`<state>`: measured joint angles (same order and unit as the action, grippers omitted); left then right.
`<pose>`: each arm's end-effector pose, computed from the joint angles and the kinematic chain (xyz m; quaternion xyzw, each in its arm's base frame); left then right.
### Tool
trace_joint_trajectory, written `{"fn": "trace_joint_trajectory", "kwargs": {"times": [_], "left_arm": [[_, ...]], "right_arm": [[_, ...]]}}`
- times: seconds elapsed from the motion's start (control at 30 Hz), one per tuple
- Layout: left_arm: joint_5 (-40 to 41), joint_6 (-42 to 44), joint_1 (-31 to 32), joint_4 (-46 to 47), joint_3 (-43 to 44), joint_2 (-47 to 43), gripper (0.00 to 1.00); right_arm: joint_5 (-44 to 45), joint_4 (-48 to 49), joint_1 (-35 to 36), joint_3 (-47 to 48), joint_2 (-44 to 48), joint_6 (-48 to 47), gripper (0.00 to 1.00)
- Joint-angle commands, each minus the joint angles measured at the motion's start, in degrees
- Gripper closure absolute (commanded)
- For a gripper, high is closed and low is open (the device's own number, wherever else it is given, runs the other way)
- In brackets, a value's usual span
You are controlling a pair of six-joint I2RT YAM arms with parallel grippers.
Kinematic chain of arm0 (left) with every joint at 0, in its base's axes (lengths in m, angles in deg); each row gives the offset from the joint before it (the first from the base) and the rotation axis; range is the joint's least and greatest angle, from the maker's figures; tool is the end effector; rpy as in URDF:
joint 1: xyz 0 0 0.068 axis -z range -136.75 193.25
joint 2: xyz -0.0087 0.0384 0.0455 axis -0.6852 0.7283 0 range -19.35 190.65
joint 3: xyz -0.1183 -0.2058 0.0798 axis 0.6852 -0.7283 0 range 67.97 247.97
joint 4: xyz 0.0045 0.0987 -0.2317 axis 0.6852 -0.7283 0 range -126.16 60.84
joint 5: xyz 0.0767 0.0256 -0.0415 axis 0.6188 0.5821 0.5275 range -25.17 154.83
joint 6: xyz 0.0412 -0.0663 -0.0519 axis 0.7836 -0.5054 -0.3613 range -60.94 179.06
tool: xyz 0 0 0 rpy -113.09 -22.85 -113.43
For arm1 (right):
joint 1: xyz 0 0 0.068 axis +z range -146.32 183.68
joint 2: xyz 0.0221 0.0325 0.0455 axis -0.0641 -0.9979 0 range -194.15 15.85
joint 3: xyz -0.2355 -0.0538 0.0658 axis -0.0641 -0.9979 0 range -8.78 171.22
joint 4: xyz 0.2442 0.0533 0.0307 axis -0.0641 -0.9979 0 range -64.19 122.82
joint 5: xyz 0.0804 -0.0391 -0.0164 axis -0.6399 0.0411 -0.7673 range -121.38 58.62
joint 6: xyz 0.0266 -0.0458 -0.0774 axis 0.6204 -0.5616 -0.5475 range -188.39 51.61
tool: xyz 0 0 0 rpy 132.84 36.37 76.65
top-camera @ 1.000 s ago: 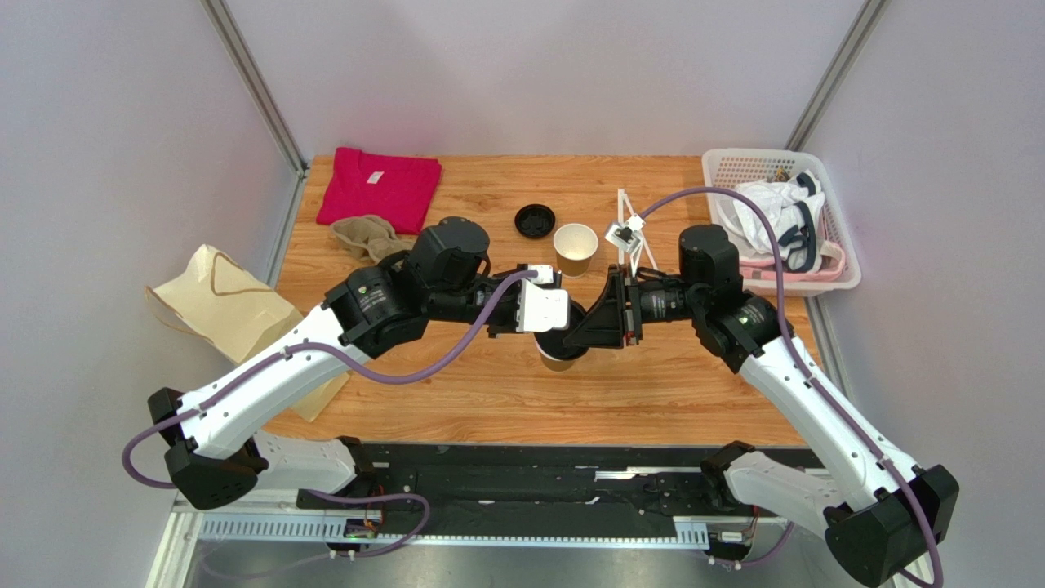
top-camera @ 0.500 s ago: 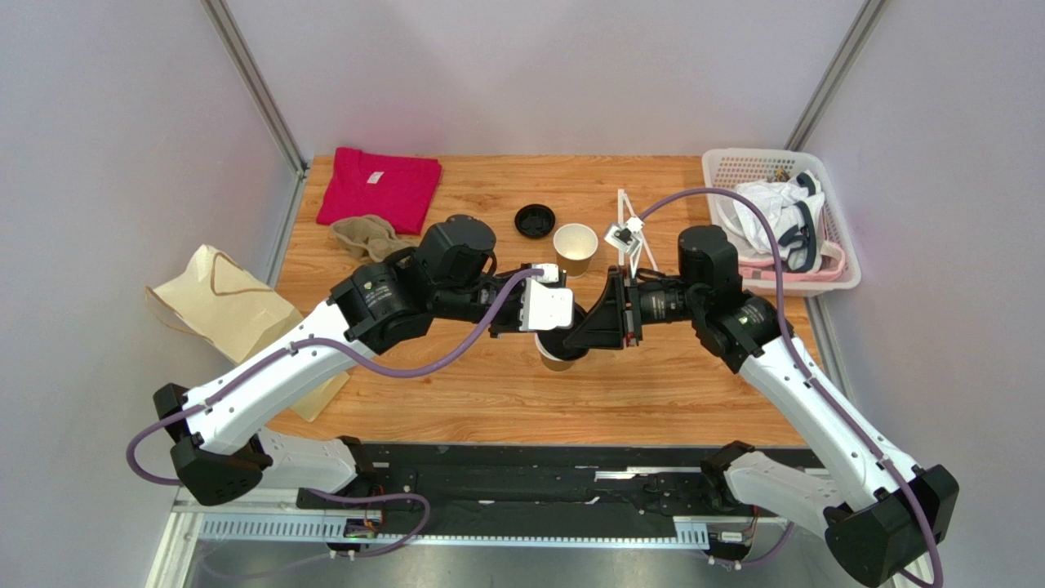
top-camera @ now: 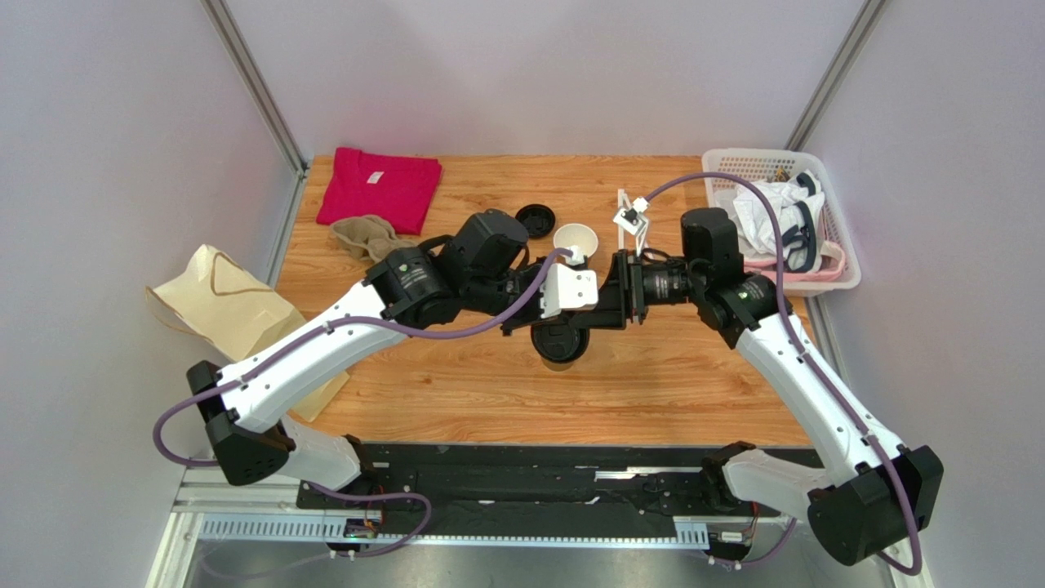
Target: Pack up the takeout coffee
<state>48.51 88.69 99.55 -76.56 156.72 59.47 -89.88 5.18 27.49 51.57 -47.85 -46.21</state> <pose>0.1563 -0.2772 0.3549 0.6509 0.6068 -0.2248 0.3969 0.2018 0.1680 0.3147 -0.2515 0.7558 0.5593 0.2294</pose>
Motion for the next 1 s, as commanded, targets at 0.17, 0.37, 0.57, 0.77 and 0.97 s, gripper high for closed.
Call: {"fn": "trace_joint_trajectory", "kwargs": {"times": [0.17,0.37,0.57,0.77,0.97], "left_arm": [[2.7,-13.3,-2.1,-6.6,8.1,11.9,1.0],[1.3,-23.2,-7.4,-10.8,14.2,21.8,1.0],[0.1,-29.3,-10.9,-9.7,14.4,26.6,1.0],[1.5,-33.6,-11.2,-5.4,10.9,26.7,1.0],[2.1,-36.6,-11.2,-2.3,8.5,26.6,1.0]], "right_arm": [[3.7,-8.7,-10.0,4.0,-2.3,-4.2,0.22],[6.6,-10.5,-14.1,1.2,-1.4,-2.3,0.0],[5.8,-8.9,-14.6,-0.9,-2.3,0.3,0.06],[3.2,-1.4,-14.6,-6.4,-2.1,6.6,0.34],[3.7,5.1,-14.5,-11.2,-1.8,11.6,0.43]]}}
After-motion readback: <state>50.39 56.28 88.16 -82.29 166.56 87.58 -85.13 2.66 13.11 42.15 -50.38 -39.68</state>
